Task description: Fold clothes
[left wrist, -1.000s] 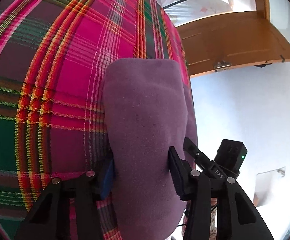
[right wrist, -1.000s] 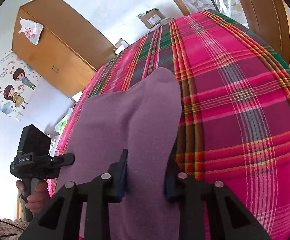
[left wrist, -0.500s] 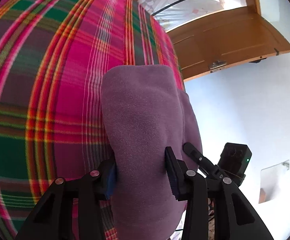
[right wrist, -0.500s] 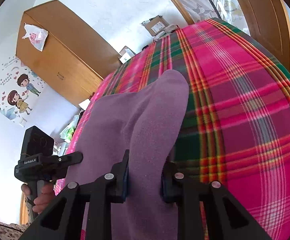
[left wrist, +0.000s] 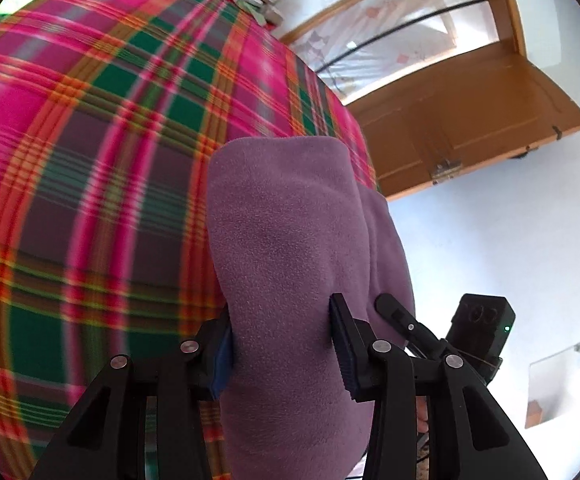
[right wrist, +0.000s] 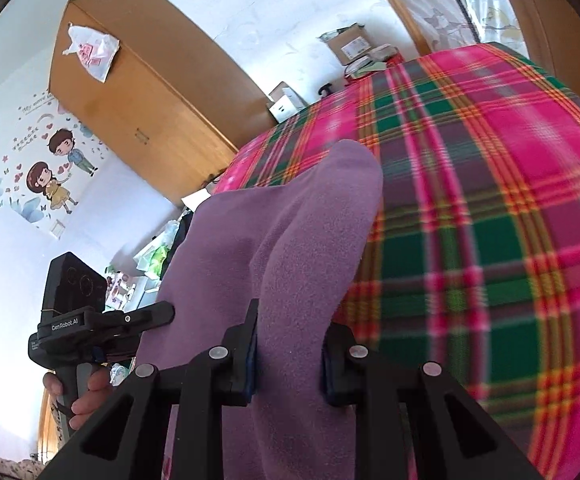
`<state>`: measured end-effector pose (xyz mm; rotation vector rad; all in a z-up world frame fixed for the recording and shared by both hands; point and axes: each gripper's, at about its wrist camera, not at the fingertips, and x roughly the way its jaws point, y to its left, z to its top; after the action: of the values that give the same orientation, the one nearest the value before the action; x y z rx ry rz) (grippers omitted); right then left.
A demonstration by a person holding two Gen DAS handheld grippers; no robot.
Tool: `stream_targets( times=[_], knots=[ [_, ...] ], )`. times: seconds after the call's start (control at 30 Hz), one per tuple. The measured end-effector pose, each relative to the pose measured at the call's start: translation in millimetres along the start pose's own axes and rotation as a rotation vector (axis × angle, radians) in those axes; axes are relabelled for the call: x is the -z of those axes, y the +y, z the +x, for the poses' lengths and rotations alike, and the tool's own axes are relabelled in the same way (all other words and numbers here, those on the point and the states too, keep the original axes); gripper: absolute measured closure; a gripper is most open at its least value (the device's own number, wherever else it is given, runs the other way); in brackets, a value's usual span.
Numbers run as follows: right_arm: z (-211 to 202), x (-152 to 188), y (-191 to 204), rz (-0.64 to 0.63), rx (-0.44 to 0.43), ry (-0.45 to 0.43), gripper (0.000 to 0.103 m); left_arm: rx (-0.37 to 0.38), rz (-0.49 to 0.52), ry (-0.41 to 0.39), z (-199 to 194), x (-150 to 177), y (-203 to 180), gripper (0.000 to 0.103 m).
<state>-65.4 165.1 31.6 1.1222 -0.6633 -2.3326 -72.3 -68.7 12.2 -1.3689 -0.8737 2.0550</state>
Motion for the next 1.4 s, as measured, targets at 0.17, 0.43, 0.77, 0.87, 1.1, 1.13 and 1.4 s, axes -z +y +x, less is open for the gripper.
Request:
stream_targets(
  times=[0.17,0.43,0.77,0.87,1.1,1.13,1.4],
  knots=[
    [26.5,-12.8,21.1,-0.017,-0.005,0.008,0.079,-0.024,-0.006,-0.035,-18.2,-21.4,18.0,0.058],
    [65.9,-26.3,54.4,-0.053,0.008,0.003,0.079,-0.093,0.017,-0.059,-38.0,-60.0,41.2,0.058],
    [101.3,-39.2,71.3,-0.07,0.037,-0.024,0.079,-0.131,0.012,-0.092,-40.7,-93.0,66.1,0.058],
    [114.9,-42.1,69.4,-0.05,0.037,-0.021,0.079,-0.155,0.022,-0.087,-36.8,-106.0,70.1,0.058],
    [128.7,-38.0,57.6,0.002,0.066,-0.016,0.078,-0.186,0.0,-0.074,-22.9,-124.3,88.6,0.058],
    [129.3,-38.0,55.9,0.003,0.074,-0.017,0.078,-0.187,0.001,-0.071,-21.5,-124.4,90.8,0.057],
    [134.0,-39.4,38.0,0.033,0.115,0.005,0.075,-0.163,-0.012,-0.062,-16.9,-125.1,104.5,0.054]
  ],
)
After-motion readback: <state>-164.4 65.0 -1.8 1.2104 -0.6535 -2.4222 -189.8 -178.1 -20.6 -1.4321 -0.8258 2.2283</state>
